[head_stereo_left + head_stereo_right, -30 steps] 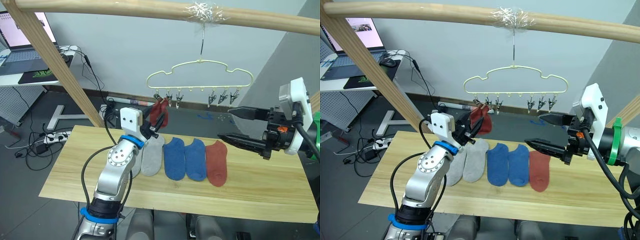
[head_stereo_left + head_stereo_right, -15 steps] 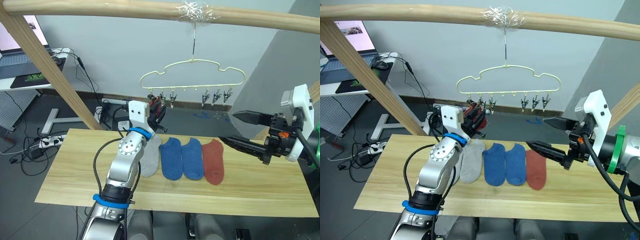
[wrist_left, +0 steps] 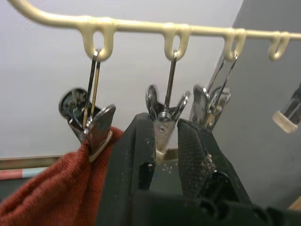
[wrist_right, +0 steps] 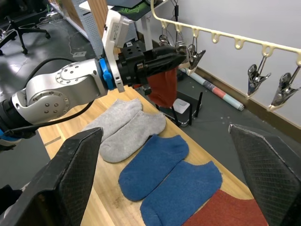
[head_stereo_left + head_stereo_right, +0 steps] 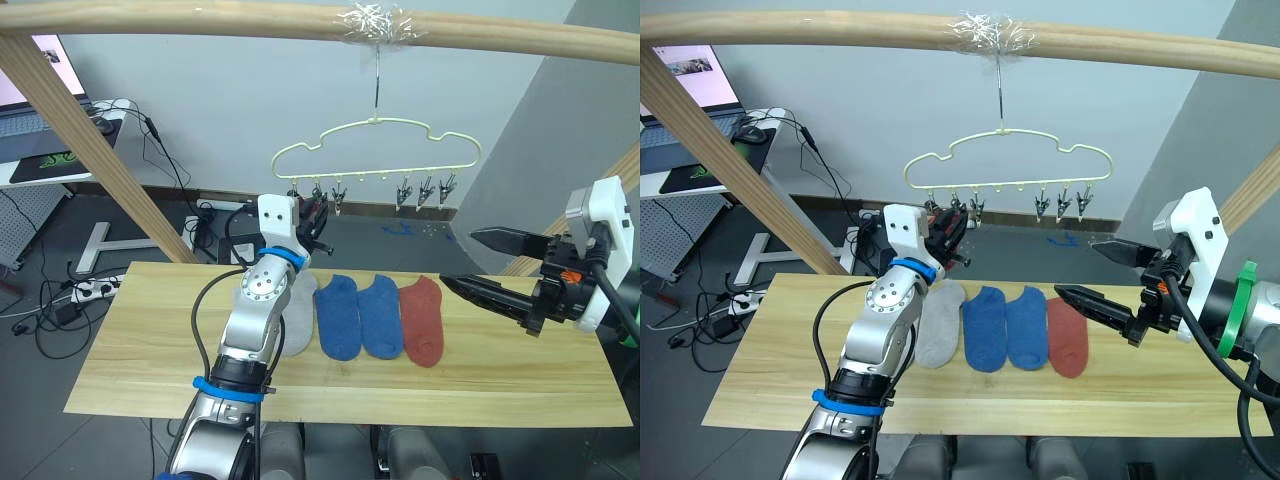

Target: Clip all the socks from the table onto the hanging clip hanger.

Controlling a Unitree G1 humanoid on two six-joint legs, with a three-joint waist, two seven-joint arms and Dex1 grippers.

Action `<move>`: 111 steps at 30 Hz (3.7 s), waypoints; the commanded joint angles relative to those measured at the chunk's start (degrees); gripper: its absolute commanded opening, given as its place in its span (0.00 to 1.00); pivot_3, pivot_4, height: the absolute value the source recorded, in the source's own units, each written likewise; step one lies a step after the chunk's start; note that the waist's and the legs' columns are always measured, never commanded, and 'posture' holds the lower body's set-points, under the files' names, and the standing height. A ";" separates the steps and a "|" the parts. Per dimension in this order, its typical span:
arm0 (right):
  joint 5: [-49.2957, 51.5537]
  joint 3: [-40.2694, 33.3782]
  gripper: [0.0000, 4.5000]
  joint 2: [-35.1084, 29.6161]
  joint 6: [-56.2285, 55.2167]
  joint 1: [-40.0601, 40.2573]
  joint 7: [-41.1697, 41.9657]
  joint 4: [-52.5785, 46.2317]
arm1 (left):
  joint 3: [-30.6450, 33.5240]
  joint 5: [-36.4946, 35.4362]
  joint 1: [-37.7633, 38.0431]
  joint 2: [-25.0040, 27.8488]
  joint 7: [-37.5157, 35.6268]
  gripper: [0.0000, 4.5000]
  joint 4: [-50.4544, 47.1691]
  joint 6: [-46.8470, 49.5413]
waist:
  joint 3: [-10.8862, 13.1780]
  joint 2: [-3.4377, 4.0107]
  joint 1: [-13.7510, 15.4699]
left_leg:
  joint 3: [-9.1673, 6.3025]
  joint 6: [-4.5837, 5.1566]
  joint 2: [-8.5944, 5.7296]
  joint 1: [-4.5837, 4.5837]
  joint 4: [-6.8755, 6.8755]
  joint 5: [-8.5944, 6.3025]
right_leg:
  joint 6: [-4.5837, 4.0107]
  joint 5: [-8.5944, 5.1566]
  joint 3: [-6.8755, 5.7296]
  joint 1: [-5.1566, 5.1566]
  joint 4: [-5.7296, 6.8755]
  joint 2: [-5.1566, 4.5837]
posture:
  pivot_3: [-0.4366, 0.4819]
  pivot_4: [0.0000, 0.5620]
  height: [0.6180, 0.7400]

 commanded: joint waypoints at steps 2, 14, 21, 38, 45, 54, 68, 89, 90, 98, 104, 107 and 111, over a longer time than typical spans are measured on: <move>0.62 -1.19 1.00 -1.05 -2.54 0.59 -0.16 -0.79 | 1.80 -0.01 -1.27 -0.78 2.03 0.42 -1.93 -0.14 | 0.00 0.00 0.00 | 0.00 0.00 0.00 0.00 0.02 0.00 | 0.00 0.00 -0.01 0.00 0.00 0.00 | 0.43 0.35 1.00; 1.84 -1.83 1.00 -2.55 -4.12 2.82 -1.32 -1.29 | 2.19 0.38 -5.00 -2.56 3.22 0.48 2.02 -1.11 | 0.00 0.00 -0.03 | -0.01 0.03 0.00 -0.14 0.51 -0.02 | 0.12 0.07 0.03 0.06 0.02 0.01 | 0.40 0.36 1.00; 3.50 -2.45 1.00 -3.13 -4.68 4.08 -2.88 -2.04 | 2.38 1.13 -7.41 -3.79 4.52 0.48 4.61 -2.27 | 0.00 -0.01 -0.07 | -0.02 0.07 -0.01 -0.25 0.71 -0.03 | 0.23 0.13 0.05 0.05 0.01 0.01 | 0.39 0.37 1.00; 5.98 -3.53 1.00 -4.81 -6.87 6.57 -5.57 -2.61 | 3.05 0.41 -8.78 -4.44 4.71 0.35 6.45 -2.39 | 0.01 -0.01 -1.03 | -0.03 0.09 -0.02 -0.28 0.72 -0.05 | 0.24 0.13 0.06 0.05 0.00 0.01 | 0.38 0.38 1.00; 5.37 -2.14 1.00 -4.75 -8.34 5.69 -7.83 -1.92 | 3.28 0.32 -8.94 -4.41 4.65 0.05 6.61 -2.48 | 0.01 -0.01 -1.22 | -0.03 0.10 -0.02 -0.29 0.72 -0.05 | 0.24 0.13 0.06 0.05 0.00 0.01 | 0.38 0.38 1.00; 5.78 -1.31 1.00 -4.76 -9.13 5.28 -9.86 -1.56 | 3.48 0.41 -8.80 -4.24 4.64 0.05 6.21 -2.07 | 0.01 -0.01 -1.23 | -0.03 0.10 -0.01 -0.29 0.72 -0.05 | 0.24 0.13 0.06 0.05 0.00 0.01 | 0.38 0.38 1.00; -18.22 33.24 1.00 4.12 -0.87 -8.21 -16.42 10.86 | 5.39 -4.24 -10.70 -3.50 2.11 0.05 3.26 6.12 | 0.04 -0.05 -1.52 | -0.05 0.12 0.00 -0.28 0.77 -0.03 | 0.25 0.15 0.07 0.02 0.01 0.03 | 0.42 0.40 1.00; -66.97 51.60 1.00 30.11 -11.53 -28.26 3.40 63.84 | 5.55 -3.77 -9.67 -5.41 4.45 0.05 -2.27 9.94 | 0.25 0.16 -0.90 | -0.10 0.14 0.00 -0.36 0.69 -0.02 | 0.24 0.18 0.04 -0.07 -0.01 0.05 | 0.53 0.44 1.00; -68.11 51.57 1.00 30.92 -12.14 -28.67 4.03 65.23 | 5.49 -3.75 -9.65 -5.42 4.53 0.05 -2.38 10.04 | 0.26 0.18 -0.89 | -0.10 0.14 -0.01 -0.36 0.69 -0.02 | 0.24 0.18 0.04 -0.07 0.00 0.05 | 0.53 0.44 1.00; -74.56 50.32 1.00 35.38 -14.65 -28.37 7.79 70.73 | 5.59 -3.81 -9.88 -5.15 4.71 0.05 -3.01 10.97 | 0.33 0.26 -0.64 | -0.13 0.14 -0.01 -0.36 0.67 -0.03 | 0.24 0.18 0.02 -0.07 0.00 0.04 | 0.54 0.45 1.00; -77.36 48.12 1.00 36.65 -15.00 -26.80 9.29 72.49 | 5.61 -3.74 -10.12 -4.83 4.59 0.05 -3.02 11.25 | 0.33 0.26 -0.65 | -0.14 0.14 -0.01 -0.34 0.68 -0.02 | 0.23 0.19 0.01 -0.05 0.03 0.04 | 0.52 0.46 1.00; -78.86 47.91 0.94 36.43 -14.48 -25.53 10.13 70.96 | 6.07 -4.03 -10.35 -4.22 4.30 0.05 -3.12 11.72 | 0.33 0.27 -0.78 | -0.14 0.14 -0.01 -0.34 0.68 -0.03 | 0.23 0.19 0.01 -0.05 0.03 0.04 | 0.50 0.46 1.00; -80.05 47.24 0.72 36.65 -13.79 -24.79 10.79 69.85 | 6.42 -4.36 -10.42 -3.68 4.16 0.05 -3.00 12.41 | 0.33 0.27 -0.96 | -0.14 0.14 -0.01 -0.34 0.68 -0.03 | 0.23 0.19 0.01 -0.04 0.02 0.04 | 0.50 0.45 1.00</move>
